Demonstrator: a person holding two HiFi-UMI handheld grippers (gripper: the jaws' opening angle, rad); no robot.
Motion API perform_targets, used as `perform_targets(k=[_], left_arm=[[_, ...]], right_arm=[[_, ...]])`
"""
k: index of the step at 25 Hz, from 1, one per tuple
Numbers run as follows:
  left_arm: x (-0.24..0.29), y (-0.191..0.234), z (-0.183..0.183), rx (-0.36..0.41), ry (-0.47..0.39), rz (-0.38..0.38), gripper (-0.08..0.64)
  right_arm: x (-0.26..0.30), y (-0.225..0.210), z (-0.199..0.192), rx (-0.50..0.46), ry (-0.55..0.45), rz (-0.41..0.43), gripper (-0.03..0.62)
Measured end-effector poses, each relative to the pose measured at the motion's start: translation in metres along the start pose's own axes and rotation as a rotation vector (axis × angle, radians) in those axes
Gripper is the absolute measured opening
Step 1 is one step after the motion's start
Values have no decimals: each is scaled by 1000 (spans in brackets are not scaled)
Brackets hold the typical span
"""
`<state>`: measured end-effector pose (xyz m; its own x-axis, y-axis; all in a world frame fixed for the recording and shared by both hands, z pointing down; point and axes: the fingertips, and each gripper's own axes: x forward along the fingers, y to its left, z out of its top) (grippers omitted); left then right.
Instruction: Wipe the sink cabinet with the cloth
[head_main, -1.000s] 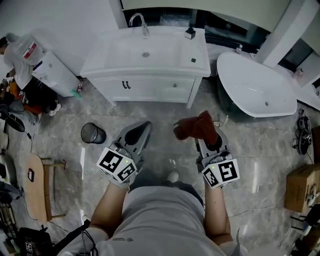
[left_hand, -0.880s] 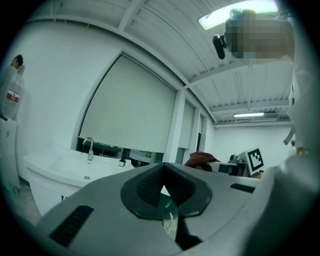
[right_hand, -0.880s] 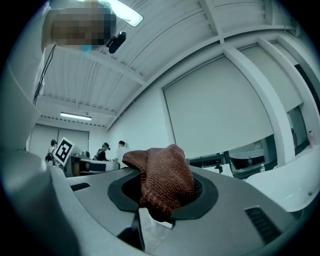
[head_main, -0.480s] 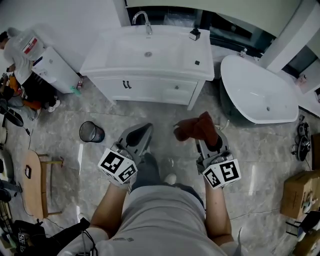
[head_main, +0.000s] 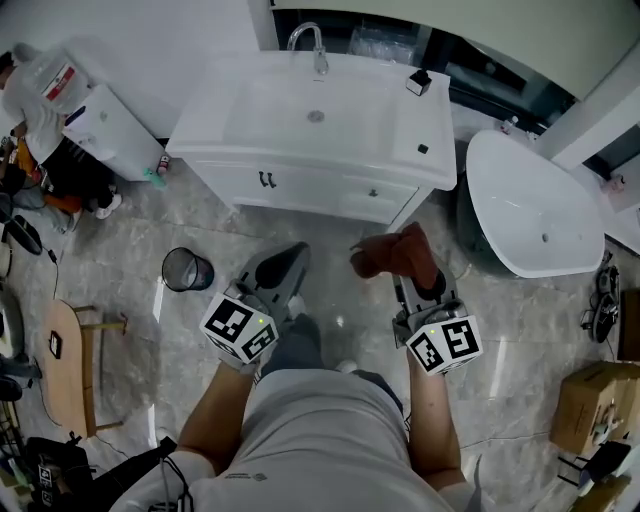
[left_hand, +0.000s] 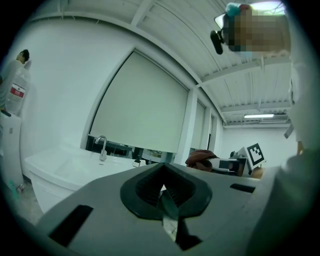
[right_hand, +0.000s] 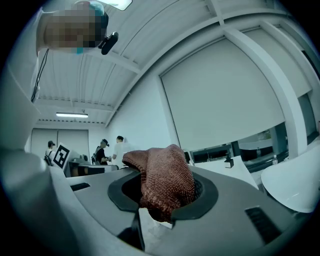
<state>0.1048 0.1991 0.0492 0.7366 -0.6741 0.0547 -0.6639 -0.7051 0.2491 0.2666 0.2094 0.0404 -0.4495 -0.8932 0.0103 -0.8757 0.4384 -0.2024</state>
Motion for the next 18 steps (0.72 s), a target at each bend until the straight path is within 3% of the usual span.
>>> perform_targets(k=[7,11,18], left_arm=[[22,84,14,-10,35,-23,11],[31,130,16,-28,45,-38,11],[39,188,11,-71,56,-48,11]], right_arm=[[93,-5,-9,43,30,-41,137],[143,-4,-20,15,72,-69,137],[199,1,-45,36,144,-88,137]])
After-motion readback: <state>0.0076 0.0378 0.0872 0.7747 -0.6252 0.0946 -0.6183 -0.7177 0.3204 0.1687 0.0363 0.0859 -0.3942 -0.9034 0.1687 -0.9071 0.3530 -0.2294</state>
